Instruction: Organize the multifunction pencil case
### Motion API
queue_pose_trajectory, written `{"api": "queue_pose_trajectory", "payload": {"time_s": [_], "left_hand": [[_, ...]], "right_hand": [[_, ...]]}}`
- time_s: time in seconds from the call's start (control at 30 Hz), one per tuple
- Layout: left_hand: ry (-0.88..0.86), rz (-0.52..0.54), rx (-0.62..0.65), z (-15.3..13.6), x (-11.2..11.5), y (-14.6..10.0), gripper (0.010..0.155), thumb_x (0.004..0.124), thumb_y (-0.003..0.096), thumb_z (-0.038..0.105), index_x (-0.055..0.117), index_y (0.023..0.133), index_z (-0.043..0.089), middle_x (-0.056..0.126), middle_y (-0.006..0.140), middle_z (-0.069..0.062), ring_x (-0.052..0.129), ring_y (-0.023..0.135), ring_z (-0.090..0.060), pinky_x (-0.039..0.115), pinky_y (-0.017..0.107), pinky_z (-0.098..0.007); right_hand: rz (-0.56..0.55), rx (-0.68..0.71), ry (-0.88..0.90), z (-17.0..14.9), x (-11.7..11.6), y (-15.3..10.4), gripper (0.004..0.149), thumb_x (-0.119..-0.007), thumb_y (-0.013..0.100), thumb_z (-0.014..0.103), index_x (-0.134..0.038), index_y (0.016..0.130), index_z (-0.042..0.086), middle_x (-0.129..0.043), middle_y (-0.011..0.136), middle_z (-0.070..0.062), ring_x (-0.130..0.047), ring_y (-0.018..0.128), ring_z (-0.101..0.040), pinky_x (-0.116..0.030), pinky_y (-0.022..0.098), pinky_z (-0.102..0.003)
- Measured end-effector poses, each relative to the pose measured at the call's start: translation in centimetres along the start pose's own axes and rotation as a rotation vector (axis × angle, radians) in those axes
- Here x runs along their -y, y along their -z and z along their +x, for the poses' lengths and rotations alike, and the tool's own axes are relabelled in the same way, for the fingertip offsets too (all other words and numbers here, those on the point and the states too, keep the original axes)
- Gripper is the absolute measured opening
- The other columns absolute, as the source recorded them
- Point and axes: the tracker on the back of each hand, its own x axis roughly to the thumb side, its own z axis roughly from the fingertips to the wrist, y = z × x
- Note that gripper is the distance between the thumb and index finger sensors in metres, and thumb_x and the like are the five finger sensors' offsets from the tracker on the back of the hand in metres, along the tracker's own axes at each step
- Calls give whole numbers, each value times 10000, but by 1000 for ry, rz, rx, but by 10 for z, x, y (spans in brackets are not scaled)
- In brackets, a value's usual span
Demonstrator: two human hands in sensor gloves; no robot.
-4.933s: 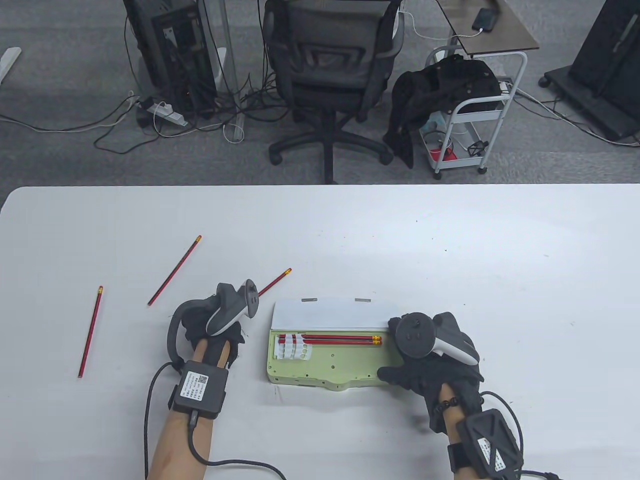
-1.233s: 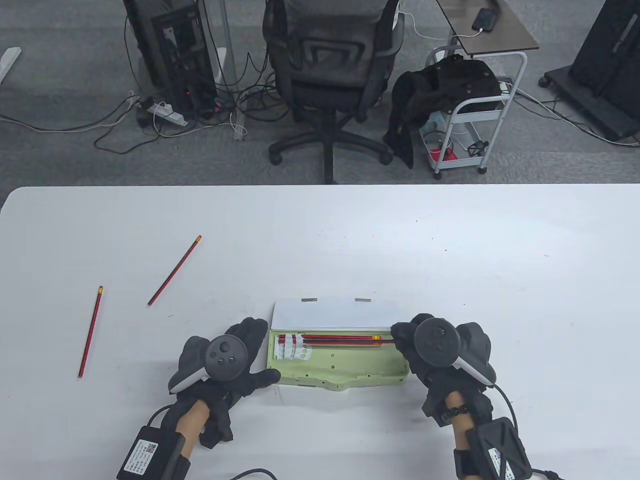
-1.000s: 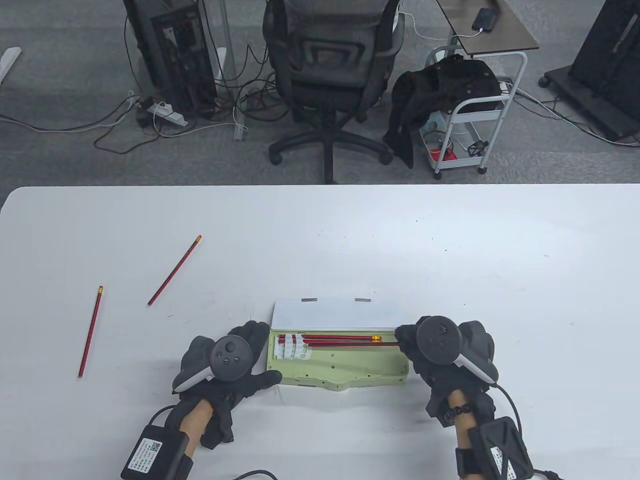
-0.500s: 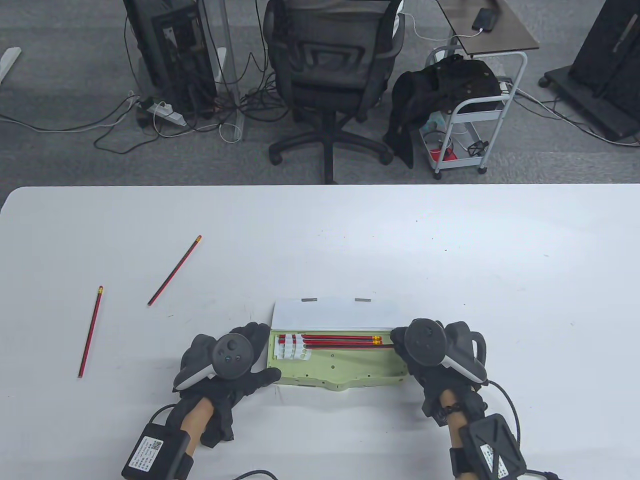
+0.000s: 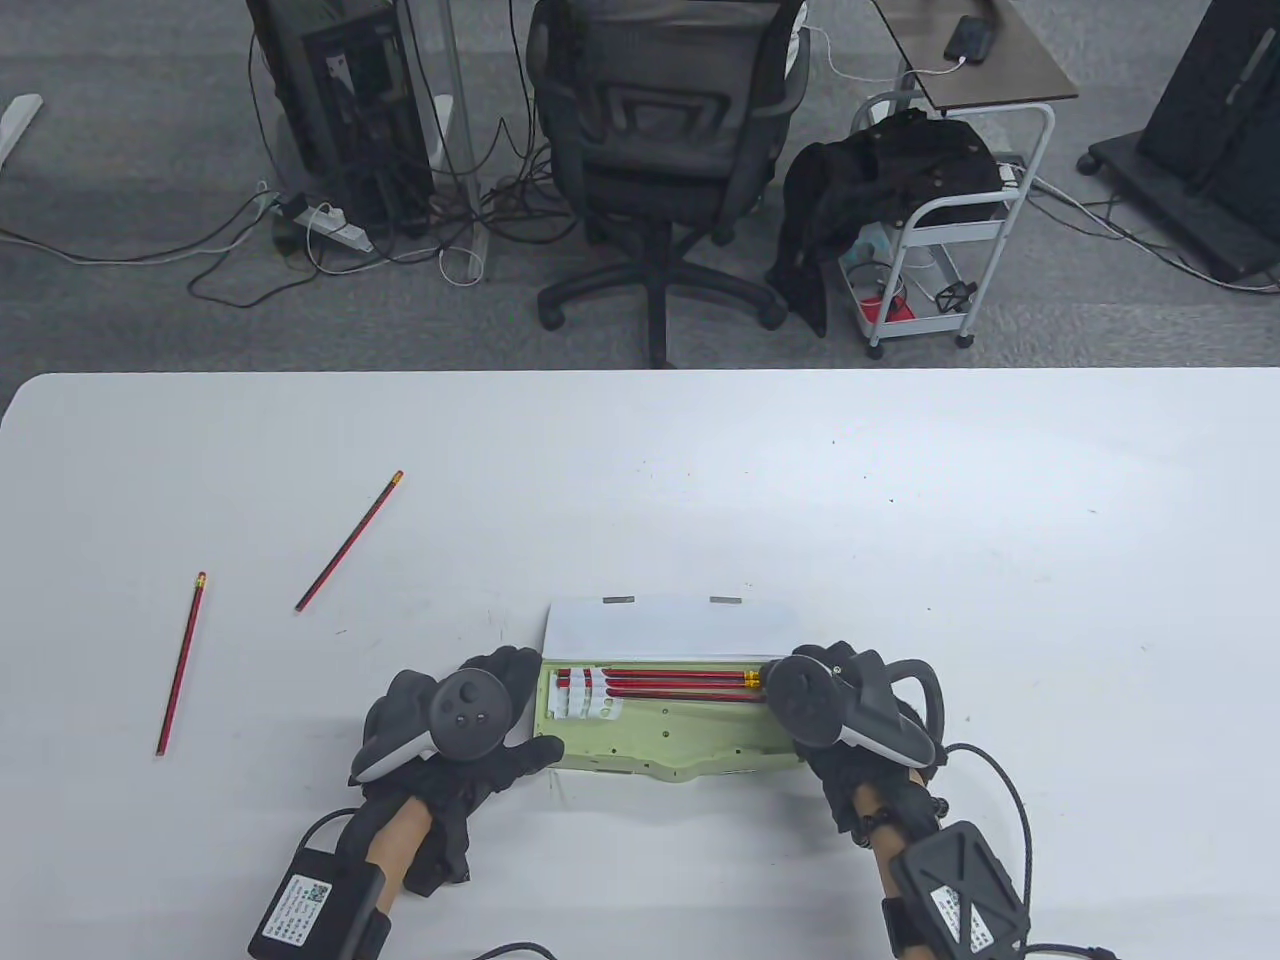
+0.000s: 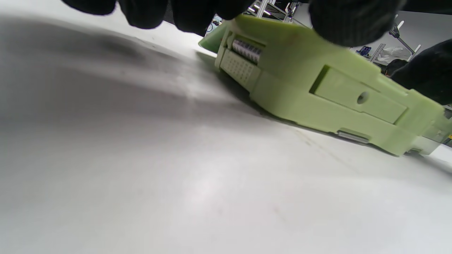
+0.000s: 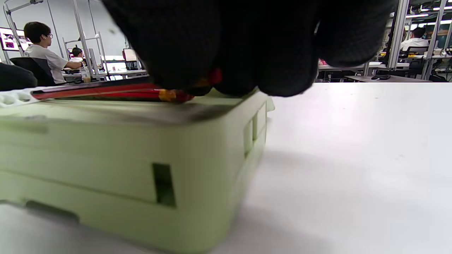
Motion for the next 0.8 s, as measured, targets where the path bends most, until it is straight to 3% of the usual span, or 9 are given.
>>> {"api": "queue_pose_trajectory", "payload": {"time_s": [0.43, 0.8], "left_hand": [[8, -4, -3, 1, 0, 1, 914, 676, 472, 590, 338, 1162, 96, 453, 1232, -251, 514, 1087, -576, 499, 699, -755], [19, -13, -3, 2, 0, 1, 915, 677, 470, 590, 340, 1161, 93, 457, 1230, -252, 517, 1088, -574, 501, 699, -754]], "right_hand": [[3, -1, -35, 2, -1, 3, 412, -876, 458, 265, -858, 858, 167, -903, 805, -89, -921, 706, -363, -783, 598, -584], [-68, -51, 204, -21, 6, -6, 438, -804, 500, 283, -817, 911, 131, -900, 847, -132, -924, 750, -406, -780, 597, -594]]}}
